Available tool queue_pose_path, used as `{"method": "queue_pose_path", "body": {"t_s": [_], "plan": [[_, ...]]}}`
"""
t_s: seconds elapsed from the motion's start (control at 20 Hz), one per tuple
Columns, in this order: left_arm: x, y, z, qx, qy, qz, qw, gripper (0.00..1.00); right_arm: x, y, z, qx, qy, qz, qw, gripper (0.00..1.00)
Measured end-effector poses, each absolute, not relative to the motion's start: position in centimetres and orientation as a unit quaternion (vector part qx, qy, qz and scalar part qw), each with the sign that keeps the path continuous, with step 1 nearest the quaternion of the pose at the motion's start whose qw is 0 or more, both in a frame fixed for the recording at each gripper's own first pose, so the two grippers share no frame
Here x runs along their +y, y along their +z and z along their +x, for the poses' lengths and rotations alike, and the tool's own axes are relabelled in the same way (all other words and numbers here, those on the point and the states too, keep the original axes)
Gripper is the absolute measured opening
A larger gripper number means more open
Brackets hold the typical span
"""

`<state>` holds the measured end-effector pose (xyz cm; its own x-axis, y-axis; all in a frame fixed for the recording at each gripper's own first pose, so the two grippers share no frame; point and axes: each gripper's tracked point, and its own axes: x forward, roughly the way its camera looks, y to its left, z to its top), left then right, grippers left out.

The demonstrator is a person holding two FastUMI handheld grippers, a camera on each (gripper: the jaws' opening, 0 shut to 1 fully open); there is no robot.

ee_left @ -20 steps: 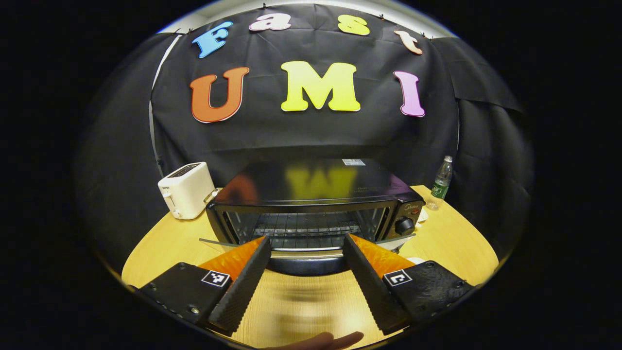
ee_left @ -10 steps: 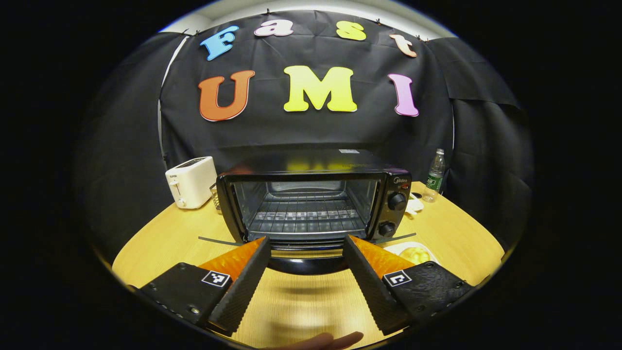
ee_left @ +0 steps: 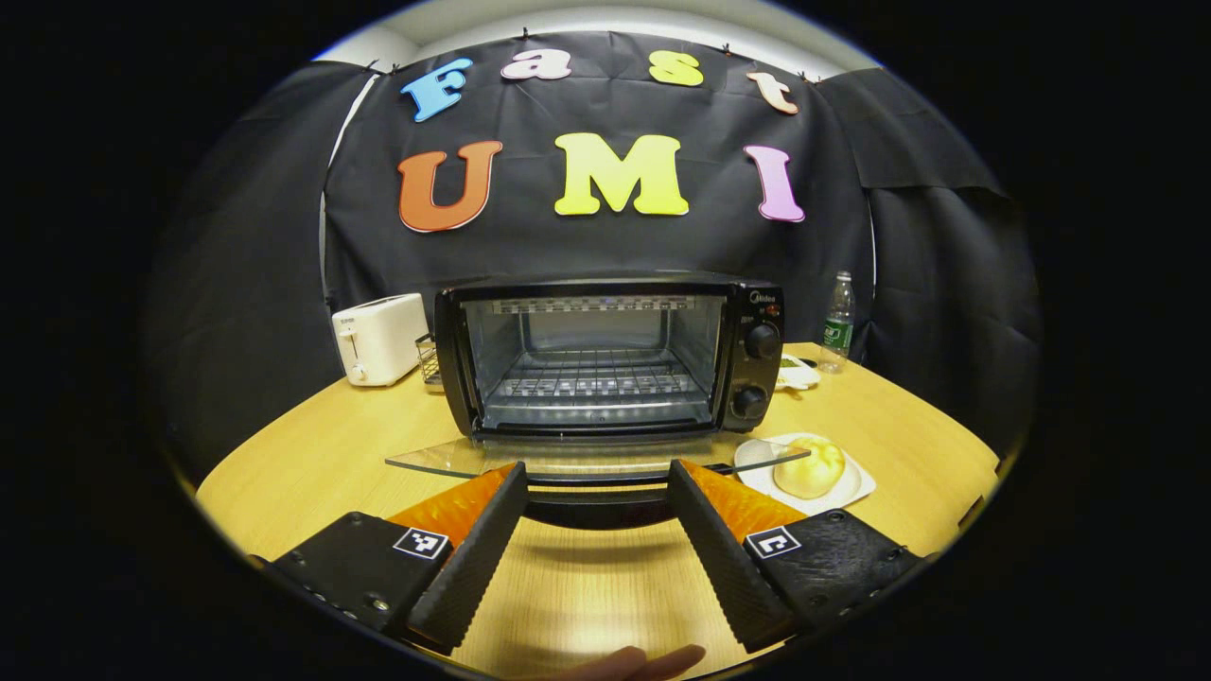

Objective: Open the electric oven with the left hand, put the food in, and close the electric oven.

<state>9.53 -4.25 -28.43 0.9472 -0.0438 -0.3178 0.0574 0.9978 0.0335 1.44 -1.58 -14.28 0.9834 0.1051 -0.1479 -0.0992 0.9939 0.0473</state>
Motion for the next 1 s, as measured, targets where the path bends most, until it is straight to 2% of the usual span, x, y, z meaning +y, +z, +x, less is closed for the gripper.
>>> {"method": "queue_pose_path", "body": {"t_s": [0.5, 0.6, 0.8, 1.0], "plan": [[-3.9, -34.2, 7.7, 0.229, -0.025, 0.015, 0.973, 0.96, -0.2, -18.2, 3.4, 0.103, 0.061, 0.023, 0.993, 1.00], [-4.0, -33.0, 7.8, 0.203, -0.025, 0.015, 0.979, 0.96, -0.4, -18.6, 3.8, 0.106, 0.058, 0.026, 0.992, 1.00], [-2.6, -33.0, 7.4, 0.210, -0.010, 0.012, 0.978, 0.96, -0.5, -19.3, 4.0, 0.113, 0.052, 0.029, 0.992, 1.00], [-1.5, -29.3, 5.9, 0.177, -0.006, -0.007, 0.984, 0.96, -0.3, -20.3, 4.6, 0.122, 0.048, 0.026, 0.991, 1.00]]}}
